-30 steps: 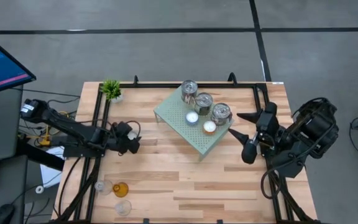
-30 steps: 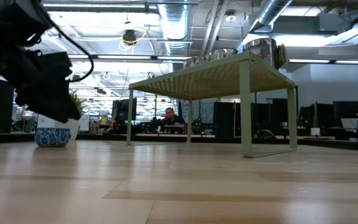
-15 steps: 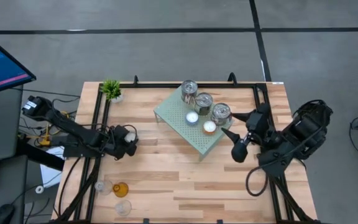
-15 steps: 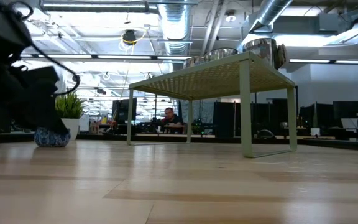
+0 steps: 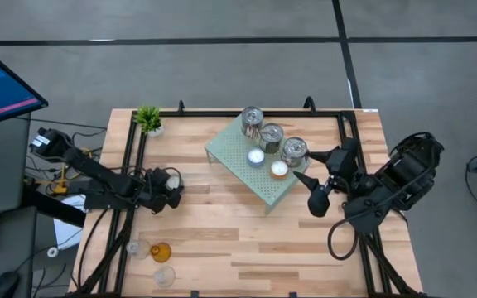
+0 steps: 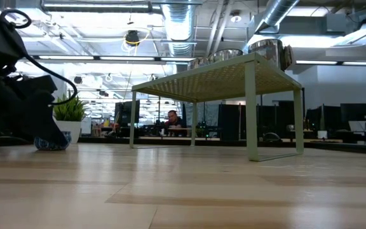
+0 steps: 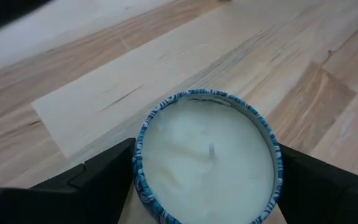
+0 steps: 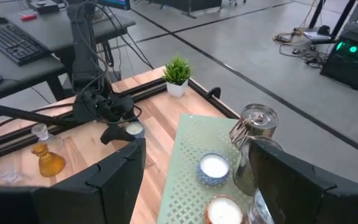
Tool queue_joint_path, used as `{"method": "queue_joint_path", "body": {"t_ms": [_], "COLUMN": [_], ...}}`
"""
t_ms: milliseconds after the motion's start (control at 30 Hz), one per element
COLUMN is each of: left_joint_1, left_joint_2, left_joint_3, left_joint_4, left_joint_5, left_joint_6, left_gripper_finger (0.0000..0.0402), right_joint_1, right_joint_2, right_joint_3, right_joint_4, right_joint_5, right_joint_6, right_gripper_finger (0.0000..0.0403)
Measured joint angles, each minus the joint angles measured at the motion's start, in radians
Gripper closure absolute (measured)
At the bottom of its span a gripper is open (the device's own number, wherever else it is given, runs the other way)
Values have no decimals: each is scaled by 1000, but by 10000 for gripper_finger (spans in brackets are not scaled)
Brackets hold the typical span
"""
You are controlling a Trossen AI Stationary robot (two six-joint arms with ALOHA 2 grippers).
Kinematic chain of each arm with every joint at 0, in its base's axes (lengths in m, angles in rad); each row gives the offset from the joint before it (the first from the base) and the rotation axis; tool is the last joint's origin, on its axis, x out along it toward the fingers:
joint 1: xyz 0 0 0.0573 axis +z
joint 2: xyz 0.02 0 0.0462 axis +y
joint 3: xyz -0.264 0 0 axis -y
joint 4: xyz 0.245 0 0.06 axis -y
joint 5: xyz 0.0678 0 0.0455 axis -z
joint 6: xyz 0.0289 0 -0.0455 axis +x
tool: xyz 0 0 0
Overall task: Stock candles on shelf
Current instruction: Put the blue scented candle on the shelf
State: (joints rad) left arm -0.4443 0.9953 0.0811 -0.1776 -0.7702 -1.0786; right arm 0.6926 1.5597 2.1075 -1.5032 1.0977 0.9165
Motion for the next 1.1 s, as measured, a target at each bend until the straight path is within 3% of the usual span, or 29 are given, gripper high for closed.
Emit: {"method": "queue_joint_path", "body": {"t_ms": [233, 433, 700, 1100], "left_joint_1": [1, 1, 4, 51], "left_joint_2": [0, 0, 1, 0], "left_joint_3": [0, 0, 19, 197], "left_joint_4": [5, 9, 10, 15], "left_joint_5": [12, 19, 37, 63], "left_joint_6": [-1, -19, -27, 73], "left_gripper_finger": [69, 109, 109, 109], "right_joint_1": [0, 0, 0, 0], "right_joint_2": [0, 0, 0, 0], "right_joint_3": [0, 0, 0, 0], "right_joint_4": [-1, -3, -3, -11], "right_joint_5": [0, 0, 0, -1], "right_joint_6": [-3, -11, -30, -37], "right_gripper_finger": [127, 127, 127, 127]}}
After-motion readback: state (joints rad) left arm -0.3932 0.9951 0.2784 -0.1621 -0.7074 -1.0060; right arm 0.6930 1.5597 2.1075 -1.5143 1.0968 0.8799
